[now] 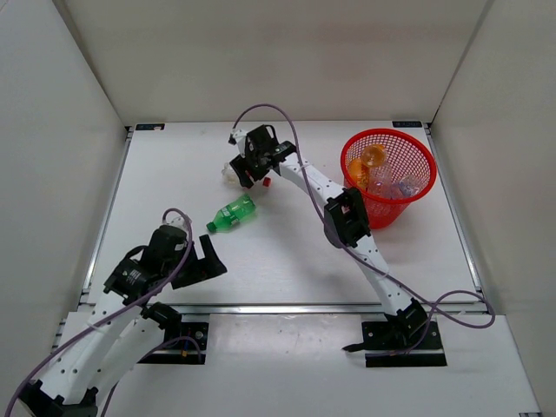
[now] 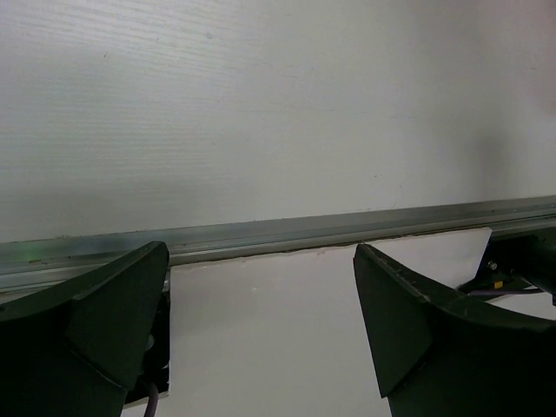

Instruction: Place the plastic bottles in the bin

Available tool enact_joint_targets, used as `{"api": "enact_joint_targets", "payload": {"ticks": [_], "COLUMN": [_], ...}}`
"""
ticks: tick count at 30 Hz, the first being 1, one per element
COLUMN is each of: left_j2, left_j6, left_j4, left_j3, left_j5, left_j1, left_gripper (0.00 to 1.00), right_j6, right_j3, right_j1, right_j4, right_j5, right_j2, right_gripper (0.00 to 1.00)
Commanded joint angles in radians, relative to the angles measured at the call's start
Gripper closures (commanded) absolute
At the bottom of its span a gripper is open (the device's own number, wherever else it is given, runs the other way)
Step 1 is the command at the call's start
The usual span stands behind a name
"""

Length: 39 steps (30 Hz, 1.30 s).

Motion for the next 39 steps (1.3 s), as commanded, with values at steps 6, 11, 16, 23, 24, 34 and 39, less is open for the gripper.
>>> {"api": "enact_joint_targets", "payload": {"ticks": [6,11,16,23,24,34,39], "left_j2": [0.044,0.133,0.219,0.375,0.399,0.694,0.895], "left_j6": [0.083,0.178,0.218,0.313,0.327,0.549,0.658], "left_j4": [0.043,0.091,0.186,0.241,0.241,0.349,0.298], "left_j3": [0.088,0.114,0.137,0.213,0.218,0.391,0.554], "left_j5": [-0.027,-0.02,0.014,0.032,0.031,0.235,0.281], "left_j1": [0.014,0.04,0.044,0.073,0.086,0.179,0.182], "left_gripper": [0.01,0.01,0.02,0.01,0.01,0.01,0.01], "right_j6": [0.029,0.082,0.173,0.315,0.317,0.346,0.313], "right_j3": [0.0,-0.075,-0.212,-0.761,-0.837,-1.039,-1.013], "right_j1": [-0.063,-0.138,-0.25,-0.52,-0.575,-0.728,-0.729], "right_j4": [0.009,-0.058,-0.193,-0.063,-0.028,0.0,0.005], "right_j5": [-0.022,0.019,0.186,0.227,0.214,0.119,0.139], "right_j2": [-0.338,-0.606,-0.804,-1.183,-1.208,-1.259,-1.256], "right_gripper": [0.57,0.57,0.56,0.59,0.58,0.33,0.01]}}
